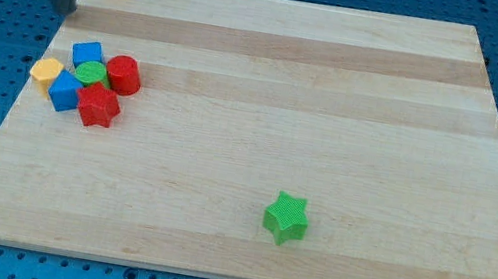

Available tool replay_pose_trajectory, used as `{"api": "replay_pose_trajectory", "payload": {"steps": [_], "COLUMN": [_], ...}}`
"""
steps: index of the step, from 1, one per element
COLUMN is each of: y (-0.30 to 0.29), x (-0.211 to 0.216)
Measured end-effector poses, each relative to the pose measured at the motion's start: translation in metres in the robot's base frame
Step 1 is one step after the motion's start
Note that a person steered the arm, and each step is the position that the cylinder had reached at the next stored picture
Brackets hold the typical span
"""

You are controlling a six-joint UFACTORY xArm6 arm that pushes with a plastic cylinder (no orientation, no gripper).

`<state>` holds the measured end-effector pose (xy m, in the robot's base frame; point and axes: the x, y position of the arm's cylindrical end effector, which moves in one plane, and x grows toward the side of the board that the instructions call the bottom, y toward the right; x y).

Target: Move the yellow hexagon left to the blue triangle

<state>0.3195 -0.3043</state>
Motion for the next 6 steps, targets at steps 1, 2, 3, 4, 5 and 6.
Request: {"api": "replay_pose_trajectory", "payload": {"steps": [1,2,3,4,5,6], "y": [0.000,0.000,0.015,0.052,0.038,0.013], "x": [0.092,0.117,0.137,0.141,0.122,0.120]}}
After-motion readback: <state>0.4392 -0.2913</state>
